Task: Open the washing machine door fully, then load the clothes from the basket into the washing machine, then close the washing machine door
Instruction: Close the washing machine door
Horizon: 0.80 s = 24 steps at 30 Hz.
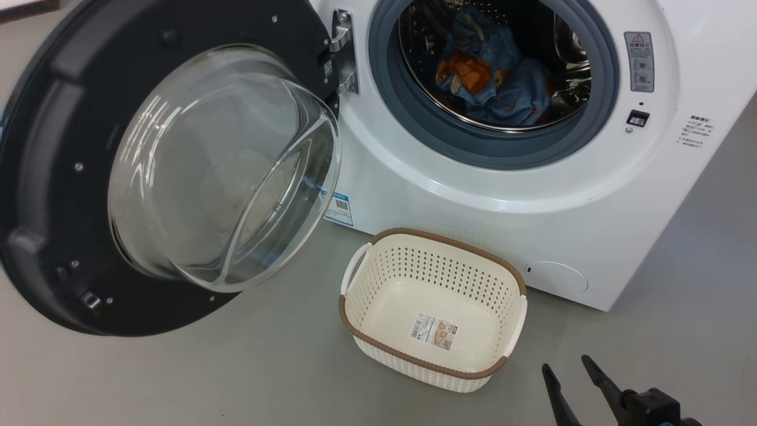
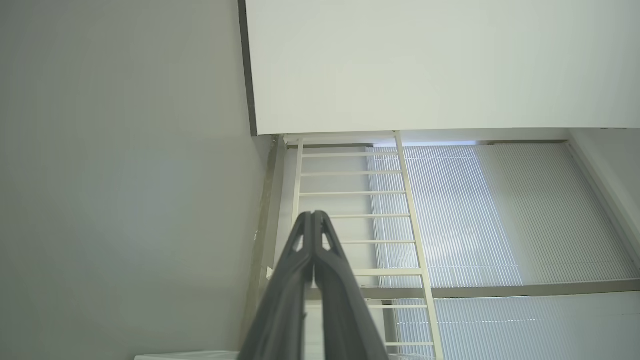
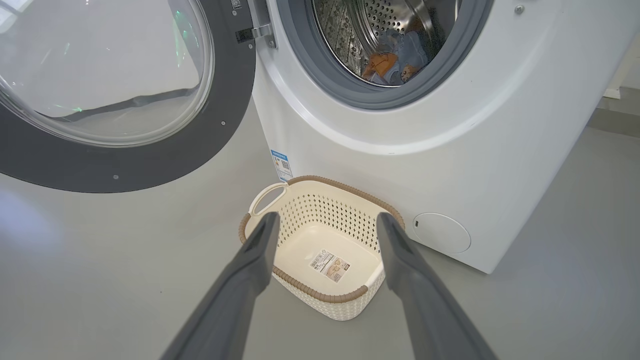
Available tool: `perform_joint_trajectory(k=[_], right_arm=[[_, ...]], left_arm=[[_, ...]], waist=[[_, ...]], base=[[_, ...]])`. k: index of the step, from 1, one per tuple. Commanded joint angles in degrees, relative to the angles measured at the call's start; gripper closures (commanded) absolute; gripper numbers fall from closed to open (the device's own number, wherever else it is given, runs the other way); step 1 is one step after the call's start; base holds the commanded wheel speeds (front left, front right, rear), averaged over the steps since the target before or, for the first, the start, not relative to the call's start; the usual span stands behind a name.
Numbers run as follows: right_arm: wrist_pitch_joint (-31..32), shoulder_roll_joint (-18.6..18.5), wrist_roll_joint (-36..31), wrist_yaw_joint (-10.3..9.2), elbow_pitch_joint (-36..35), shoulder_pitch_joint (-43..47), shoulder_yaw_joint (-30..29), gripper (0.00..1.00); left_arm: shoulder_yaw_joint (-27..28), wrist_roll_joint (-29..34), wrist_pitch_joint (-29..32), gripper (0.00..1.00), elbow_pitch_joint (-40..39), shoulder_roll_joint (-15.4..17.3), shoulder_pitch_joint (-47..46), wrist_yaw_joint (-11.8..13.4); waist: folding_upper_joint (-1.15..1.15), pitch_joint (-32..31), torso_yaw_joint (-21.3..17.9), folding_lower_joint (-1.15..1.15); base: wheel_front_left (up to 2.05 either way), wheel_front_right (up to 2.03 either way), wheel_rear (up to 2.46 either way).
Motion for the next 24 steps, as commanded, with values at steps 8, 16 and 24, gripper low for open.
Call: perform_joint_trajectory(k=[8,16,24], right_arm=[[-0.3,-0.8,-0.5,0.09,-2.4,1.2,0.0,0.0],[-0.3,-1.1,-1.1,0.09,-3.3,1.1,-0.6,0.0],[-0.3,-1.7,-1.3,0.09,-3.4,0.3,-0.9,0.0]], left_arm=[[-0.9,0.6,3.3,1.0,0.4,3.7,-6.3,-0.7],[-1.3,1.4,5.5,1.0,-0.8,3.5,-8.1,-0.7],[-1.0,2.2,7.2,1.0,-2.3,2.9,-8.3,-0.7]], waist=[[0.0,0.4,-0.4,0.0],[0.0,2.2,-2.1,0.0],[0.0,3.8,-4.0,0.0]], base=[[0.0,0.0,0.0],[0.0,0.0,0.0],[0.0,0.0,0.0]])
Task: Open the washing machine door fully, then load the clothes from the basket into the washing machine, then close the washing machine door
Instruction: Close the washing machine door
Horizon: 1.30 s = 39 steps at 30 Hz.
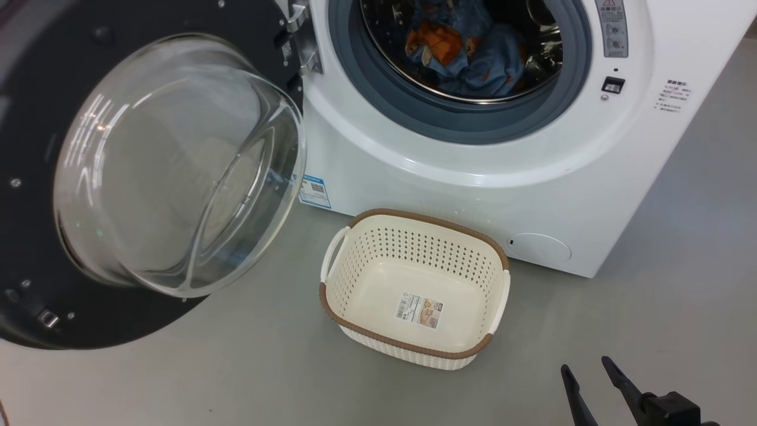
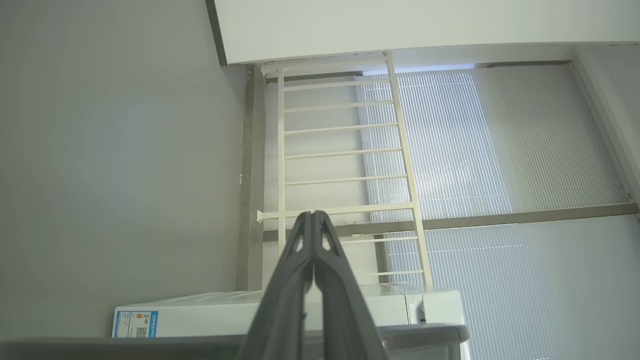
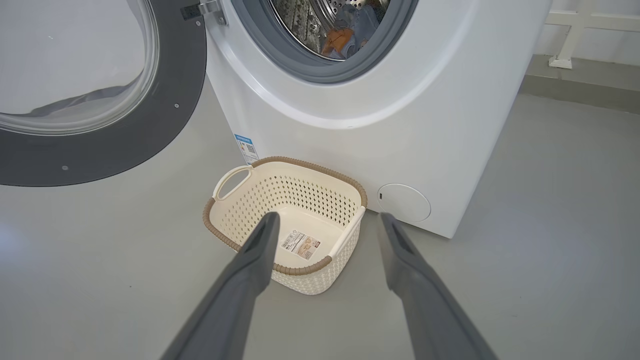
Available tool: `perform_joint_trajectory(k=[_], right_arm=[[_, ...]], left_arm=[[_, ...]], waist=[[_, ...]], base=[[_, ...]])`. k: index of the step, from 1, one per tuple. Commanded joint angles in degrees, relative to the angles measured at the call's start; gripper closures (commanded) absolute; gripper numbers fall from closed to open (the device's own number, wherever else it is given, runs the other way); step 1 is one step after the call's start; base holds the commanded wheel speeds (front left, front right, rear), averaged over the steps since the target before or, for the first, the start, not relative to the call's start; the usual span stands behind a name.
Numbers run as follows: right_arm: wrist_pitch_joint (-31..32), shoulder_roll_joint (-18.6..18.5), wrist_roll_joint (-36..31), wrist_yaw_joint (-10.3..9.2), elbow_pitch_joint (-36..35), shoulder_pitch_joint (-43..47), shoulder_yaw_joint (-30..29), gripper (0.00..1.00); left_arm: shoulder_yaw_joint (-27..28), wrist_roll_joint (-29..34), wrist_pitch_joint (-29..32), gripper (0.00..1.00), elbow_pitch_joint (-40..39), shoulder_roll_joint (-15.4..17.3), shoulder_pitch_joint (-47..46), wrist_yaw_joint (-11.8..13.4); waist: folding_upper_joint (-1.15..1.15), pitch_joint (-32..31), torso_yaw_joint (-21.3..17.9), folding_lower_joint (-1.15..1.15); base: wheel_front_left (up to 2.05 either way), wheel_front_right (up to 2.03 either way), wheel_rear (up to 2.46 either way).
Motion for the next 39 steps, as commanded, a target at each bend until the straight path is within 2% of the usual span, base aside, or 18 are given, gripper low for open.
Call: perform_joint_trajectory(k=[1,16,28,39], right_arm=[[-0.3,-0.6,-0.7,0.08,-1.4,-1.5,1.5,0.0],[-0.3,-0.8,-0.6,0.08,-1.5,-2.2,1.1,0.0],[-0.3,-1.4,-0.7,0.08,-1.7,-2.3,1.0,0.0],[-0.3,-1.5,-0.6,0.08,-1.6,-2.3,0.7,0.0]], left_arm=[[1.1,0.7,0.9,1.0,-1.9,3.0,-1.9,-0.6],[-0.1,3.3,3.5,1.0,-3.6,1.8,-1.1,-0.6],[-1.7,5.2,4.8,1.0,-4.7,2.3,0.3,-0.6],[-1.4,2.6,11.4,1.0,-4.7,2.6,1.4,-0.6]], waist=[[0.0,0.6,-0.7,0.0],[0.0,1.2,-2.7,0.0],[0.0,1.6,-3.3,0.0],[0.0,1.6,-3.5,0.0]], base=[[0.0,0.0,0.0],[0.0,0.0,0.0],[0.0,0.0,0.0],[0.0,0.0,0.0]])
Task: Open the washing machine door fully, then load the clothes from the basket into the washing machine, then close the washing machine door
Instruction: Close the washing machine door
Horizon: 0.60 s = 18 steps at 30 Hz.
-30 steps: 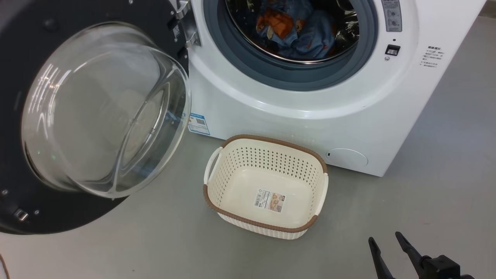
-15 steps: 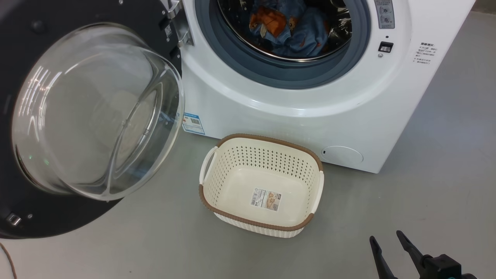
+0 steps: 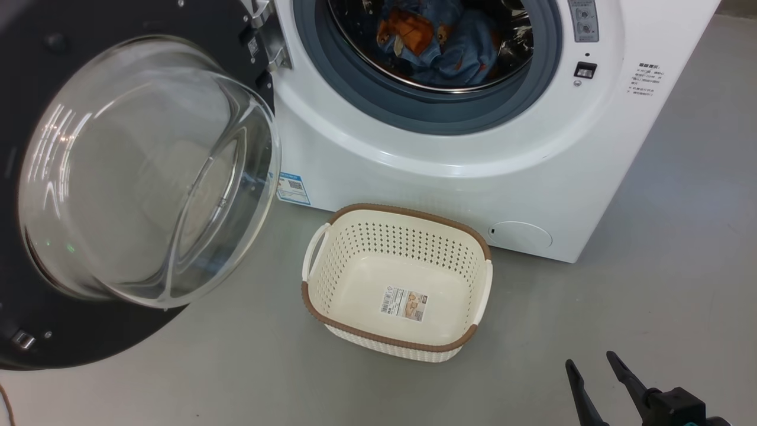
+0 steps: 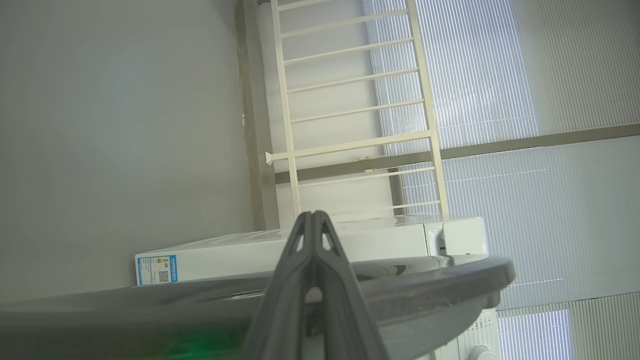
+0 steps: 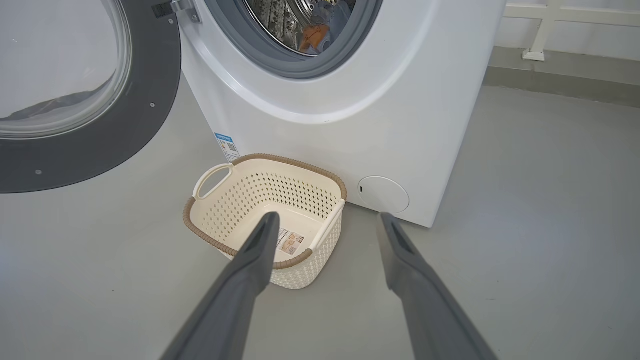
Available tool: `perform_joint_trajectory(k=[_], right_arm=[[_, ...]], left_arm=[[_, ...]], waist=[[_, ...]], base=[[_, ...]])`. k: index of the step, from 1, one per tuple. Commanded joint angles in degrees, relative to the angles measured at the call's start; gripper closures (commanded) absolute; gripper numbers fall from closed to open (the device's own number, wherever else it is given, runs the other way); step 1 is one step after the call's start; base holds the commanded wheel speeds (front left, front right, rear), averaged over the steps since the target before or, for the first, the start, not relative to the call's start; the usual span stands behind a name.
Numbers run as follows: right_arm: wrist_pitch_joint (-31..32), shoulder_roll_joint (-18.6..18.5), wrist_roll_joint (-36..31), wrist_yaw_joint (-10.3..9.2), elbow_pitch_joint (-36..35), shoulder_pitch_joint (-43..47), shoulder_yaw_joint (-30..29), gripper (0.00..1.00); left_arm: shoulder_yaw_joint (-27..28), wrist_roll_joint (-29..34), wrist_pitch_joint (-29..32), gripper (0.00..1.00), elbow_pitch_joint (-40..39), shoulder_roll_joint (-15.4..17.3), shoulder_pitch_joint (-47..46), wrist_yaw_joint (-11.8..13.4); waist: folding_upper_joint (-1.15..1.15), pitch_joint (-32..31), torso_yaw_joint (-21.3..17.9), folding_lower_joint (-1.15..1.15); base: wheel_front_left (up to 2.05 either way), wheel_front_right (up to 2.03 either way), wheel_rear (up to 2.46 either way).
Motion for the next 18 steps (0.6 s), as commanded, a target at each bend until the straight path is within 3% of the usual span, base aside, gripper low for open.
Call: perform_joint_trajectory(k=[1,18], right_arm=[[-0.3,-0.8,-0.6,0.09,-1.3,-1.7,1.0,0.0],[-0.3,-0.7,-0.5,0.09,-0.8,-1.2,1.5,0.0]], left_arm=[[0.7,-0.5,1.4,1.0,-1.5,2.8,0.5,-0.6],[-0.4,0.3,7.5,1.0,-2.8,1.5,2.0,-0.6]], waist=[[0.0,0.0,0.1,0.0],[0.0,-1.6,0.3,0.0]], base=[[0.0,0.0,0.0],[0.0,0.0,0.0]])
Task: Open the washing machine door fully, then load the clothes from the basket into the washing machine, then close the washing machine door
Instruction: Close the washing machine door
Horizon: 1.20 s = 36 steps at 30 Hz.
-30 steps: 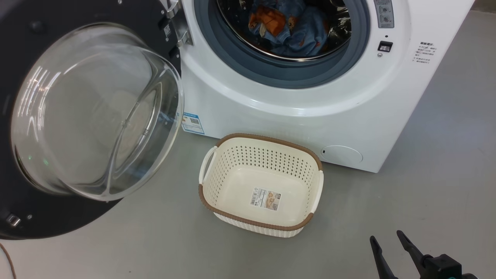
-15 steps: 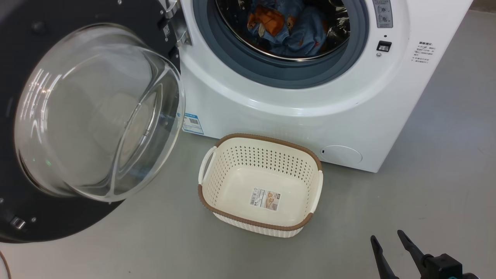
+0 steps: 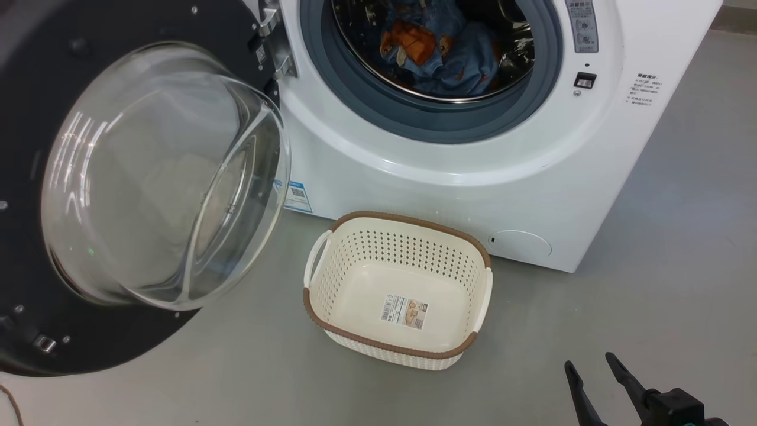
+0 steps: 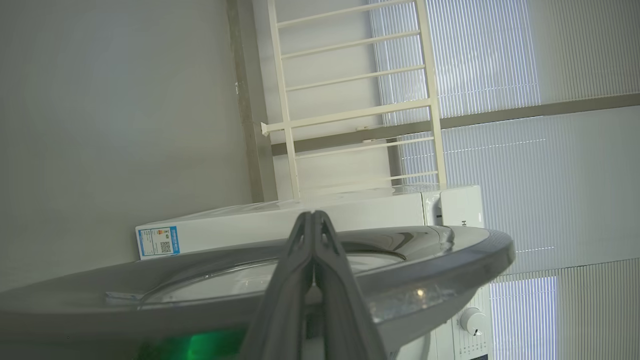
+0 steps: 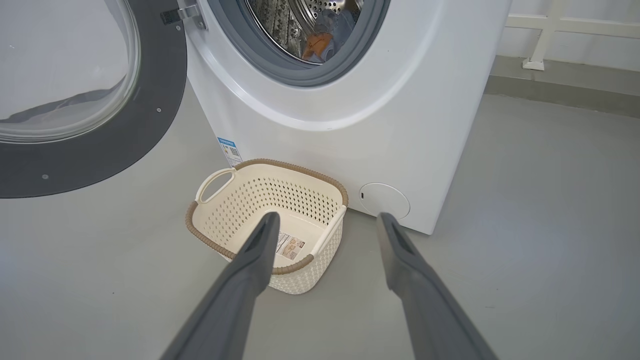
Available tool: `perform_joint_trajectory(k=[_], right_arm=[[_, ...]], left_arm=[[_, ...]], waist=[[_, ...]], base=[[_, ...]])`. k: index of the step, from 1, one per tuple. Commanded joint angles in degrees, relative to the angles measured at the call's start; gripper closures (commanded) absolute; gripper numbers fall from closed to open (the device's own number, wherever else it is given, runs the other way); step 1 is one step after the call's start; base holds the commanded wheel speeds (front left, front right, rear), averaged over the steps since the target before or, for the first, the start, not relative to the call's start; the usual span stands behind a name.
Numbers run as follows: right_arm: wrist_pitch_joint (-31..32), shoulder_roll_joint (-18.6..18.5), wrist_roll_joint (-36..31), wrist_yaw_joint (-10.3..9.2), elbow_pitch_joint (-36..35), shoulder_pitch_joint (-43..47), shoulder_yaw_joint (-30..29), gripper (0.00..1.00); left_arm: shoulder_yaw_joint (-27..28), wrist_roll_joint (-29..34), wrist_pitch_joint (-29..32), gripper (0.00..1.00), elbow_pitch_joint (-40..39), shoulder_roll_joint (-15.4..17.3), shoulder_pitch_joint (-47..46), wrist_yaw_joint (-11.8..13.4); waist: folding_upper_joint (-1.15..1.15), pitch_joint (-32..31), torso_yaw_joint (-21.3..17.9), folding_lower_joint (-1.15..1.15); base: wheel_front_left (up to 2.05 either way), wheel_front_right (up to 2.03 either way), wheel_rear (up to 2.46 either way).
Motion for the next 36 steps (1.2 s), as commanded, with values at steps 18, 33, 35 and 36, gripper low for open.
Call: perform_joint_trajectory(k=[18,33,35,36], right_arm=[[-0.3,0.0,-0.4,0.09,-1.2,-0.5,1.3,0.0],[-0.3,1.8,-0.1,0.09,-1.4,0.4,0.5,0.0],[-0.3,2.0,-0.1,0.09,-1.5,0.3,0.5,0.0],[-0.3,2.1,-0.1,0.09,-1.5,0.3,0.4,0.0]], left_arm=[[-0.8,-0.7,8.6,1.0,-5.4,0.0,3.8,-0.2],[-1.4,-2.9,15.0,1.0,-16.3,-6.5,9.8,-0.2],[-1.6,-3.2,15.4,1.0,-17.9,-7.9,10.5,-0.2],[-1.7,-3.2,15.6,1.0,-18.6,-8.5,10.8,-0.2]], waist=[[0.0,-1.8,-0.7,0.0],[0.0,-3.3,-1.6,0.0],[0.0,-3.4,-1.8,0.0],[0.0,-3.5,-1.9,0.0]], base=[[0.0,0.0,0.0],[0.0,0.0,0.0],[0.0,0.0,0.0],[0.0,0.0,0.0]])
